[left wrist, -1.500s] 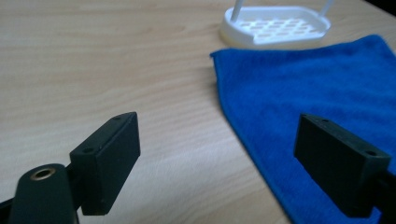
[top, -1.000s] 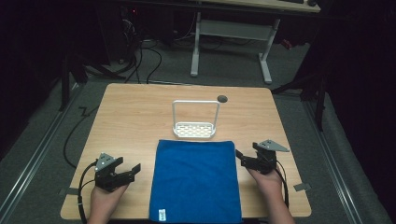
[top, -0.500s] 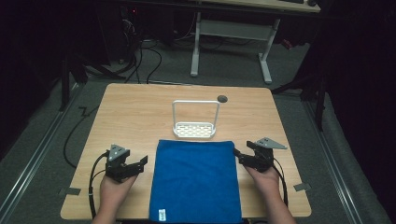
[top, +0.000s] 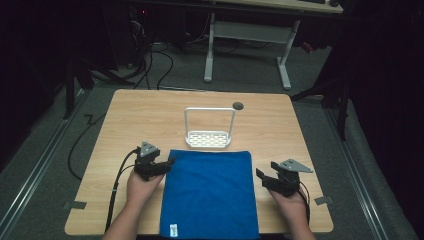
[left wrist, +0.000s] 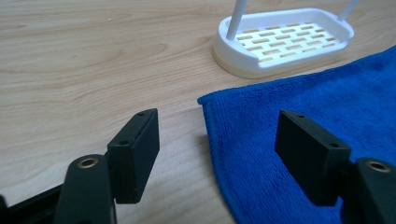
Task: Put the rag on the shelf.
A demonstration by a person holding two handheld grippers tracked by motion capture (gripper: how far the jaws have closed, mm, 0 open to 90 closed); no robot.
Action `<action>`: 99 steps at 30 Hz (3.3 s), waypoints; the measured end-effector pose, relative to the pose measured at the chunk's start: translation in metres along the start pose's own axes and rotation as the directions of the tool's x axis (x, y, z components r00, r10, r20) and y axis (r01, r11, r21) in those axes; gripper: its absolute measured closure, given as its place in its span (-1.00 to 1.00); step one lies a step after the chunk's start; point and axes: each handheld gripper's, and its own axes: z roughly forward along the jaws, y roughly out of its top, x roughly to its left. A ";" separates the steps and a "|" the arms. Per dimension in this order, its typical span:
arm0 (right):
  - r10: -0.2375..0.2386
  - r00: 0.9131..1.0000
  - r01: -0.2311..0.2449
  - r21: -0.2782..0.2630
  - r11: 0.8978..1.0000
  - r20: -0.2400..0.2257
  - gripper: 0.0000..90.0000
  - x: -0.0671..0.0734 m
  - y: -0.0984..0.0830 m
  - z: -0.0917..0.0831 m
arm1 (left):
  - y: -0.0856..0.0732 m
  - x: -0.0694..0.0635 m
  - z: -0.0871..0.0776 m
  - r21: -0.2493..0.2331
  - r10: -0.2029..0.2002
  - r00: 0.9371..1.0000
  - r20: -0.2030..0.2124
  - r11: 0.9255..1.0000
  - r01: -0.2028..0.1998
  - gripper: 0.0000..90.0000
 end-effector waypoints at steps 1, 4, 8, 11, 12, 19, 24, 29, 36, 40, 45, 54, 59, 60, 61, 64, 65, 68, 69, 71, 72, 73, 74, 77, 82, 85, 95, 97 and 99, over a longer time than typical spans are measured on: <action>0.005 1.000 -0.005 0.002 1.000 0.001 -0.32 -0.001 0.000 -0.001 | 0.001 0.000 0.002 -0.004 -0.005 1.000 0.004 1.000 0.005 -0.27; 0.011 1.000 -0.011 -0.007 1.000 0.013 -0.31 -0.003 0.001 -0.002 | 0.003 0.000 0.011 0.011 -0.007 1.000 0.012 1.000 0.007 -0.21; 0.018 1.000 -0.018 -0.005 1.000 0.015 -0.27 -0.001 0.002 0.001 | 0.001 -0.001 0.017 0.037 -0.007 1.000 0.016 0.999 0.006 -0.09; 0.010 1.000 -0.010 0.003 1.000 0.014 -0.27 0.001 0.002 0.002 | 0.004 -0.001 0.020 0.031 -0.035 0.999 0.040 0.999 0.033 -0.01; 0.003 1.000 -0.003 0.012 1.000 0.013 -0.26 0.002 0.001 0.002 | 0.004 -0.003 0.023 0.031 -0.032 0.999 0.029 0.999 0.032 0.01; 0.022 1.000 -0.022 0.003 1.000 -0.003 -0.19 0.000 0.003 0.005 | 0.003 -0.003 0.024 0.042 -0.041 0.999 0.019 0.998 0.040 0.21; 0.048 0.998 -0.048 0.032 0.998 -0.026 -0.18 0.000 0.010 0.016 | 0.001 0.001 0.023 0.035 -0.074 0.996 0.043 0.997 0.072 0.40; 0.063 0.998 -0.062 0.042 0.997 -0.023 -0.15 0.003 0.021 0.029 | -0.001 0.001 0.022 0.034 -0.076 0.995 0.062 0.997 0.074 0.56; 0.051 0.998 -0.050 0.058 0.997 -0.019 -0.14 0.005 0.049 0.051 | -0.003 -0.002 0.020 0.002 -0.059 0.997 0.045 0.998 0.059 0.61; 0.031 0.999 -0.028 0.053 0.998 -0.041 -0.16 0.006 0.065 0.059 | -0.003 -0.004 0.020 -0.010 -0.054 0.998 0.023 0.998 0.054 0.61; -0.035 0.998 0.038 0.074 0.997 -0.045 -0.16 0.012 0.067 0.067 | -0.003 -0.003 0.020 -0.006 -0.069 0.997 0.021 0.998 0.069 0.61; 0.060 0.998 -0.059 0.112 0.992 -0.005 -0.02 -0.001 0.037 0.074 | -0.004 -0.002 0.020 -0.008 -0.088 0.995 0.042 0.996 0.089 0.72; 0.072 0.997 -0.071 0.112 0.991 0.001 0.06 -0.003 0.033 0.076 | -0.004 -0.001 0.019 -0.010 -0.089 0.995 0.053 0.996 0.090 0.78; 0.073 0.997 -0.072 0.109 0.991 0.000 0.06 -0.003 0.033 0.077 | -0.004 -0.002 0.019 -0.012 -0.083 0.995 0.052 0.996 0.084 0.79; 0.075 0.997 -0.075 0.106 0.992 -0.002 0.10 -0.003 0.033 0.077 | -0.004 -0.003 0.019 -0.014 -0.078 0.996 0.047 0.997 0.079 0.81; 0.068 0.998 -0.067 0.118 0.991 -0.004 0.19 -0.001 0.032 0.080 | -0.004 -0.004 0.019 -0.017 -0.069 0.997 0.044 0.997 0.070 0.84; 0.069 0.998 -0.068 0.125 0.990 -0.005 0.22 -0.001 0.032 0.082 | -0.004 -0.004 0.019 -0.018 -0.066 0.997 0.045 0.998 0.067 0.84; 0.082 0.997 -0.080 0.121 0.989 -0.013 0.37 0.002 0.031 0.083 | -0.004 -0.005 0.018 -0.021 -0.059 0.997 0.042 0.998 0.060 0.88; 0.086 0.996 -0.083 0.124 0.989 -0.018 0.46 0.005 0.032 0.084 | -0.004 -0.005 0.018 -0.023 -0.052 0.998 0.039 0.998 0.053 0.90; 0.075 0.997 -0.072 0.133 0.989 -0.015 0.57 0.008 0.032 0.086 | -0.004 -0.006 0.018 -0.025 -0.049 0.998 0.039 0.998 0.050 0.91; 0.073 0.997 -0.071 0.130 0.989 -0.014 0.65 0.009 0.032 0.087 | -0.004 -0.006 0.018 -0.025 -0.049 0.998 0.040 0.998 0.050 0.91; 0.075 0.997 -0.072 0.129 0.989 -0.014 0.74 0.011 0.032 0.087 | -0.004 -0.006 0.018 -0.025 -0.049 0.998 0.040 0.998 0.050 0.92; 0.071 0.997 -0.069 0.130 0.989 -0.011 0.82 0.012 0.032 0.087 | -0.005 -0.005 0.018 -0.026 -0.053 0.998 0.044 0.998 0.054 0.92; 0.064 0.998 -0.062 0.128 0.990 -0.011 0.92 0.014 0.032 0.087 | -0.005 -0.004 0.017 -0.032 -0.058 0.997 0.049 0.998 0.060 0.92; 0.021 1.000 -0.021 0.076 0.997 -0.001 0.95 0.019 0.032 0.078 | -0.006 -0.003 0.015 -0.049 -0.066 0.995 0.074 0.996 0.070 0.93; 0.019 1.000 -0.019 0.035 0.999 -0.006 0.95 0.021 0.034 0.071 | -0.006 -0.003 0.014 -0.049 -0.067 0.994 0.084 0.996 0.072 0.94; 0.005 1.000 -0.005 -0.105 0.994 -0.002 0.95 0.028 0.046 0.046 | -0.001 -0.007 -0.004 -0.157 -0.054 0.998 0.045 0.986 0.061 0.96; 0.006 1.000 -0.007 -0.126 0.992 -0.008 0.95 0.029 0.049 0.042 | 0.004 -0.008 -0.009 -0.170 -0.042 0.998 0.040 0.984 0.048 0.96; 0.003 1.000 -0.004 -0.139 0.990 -0.009 0.95 0.030 0.052 0.040 | 0.008 -0.010 -0.015 -0.189 -0.026 0.999 0.029 0.982 0.031 0.96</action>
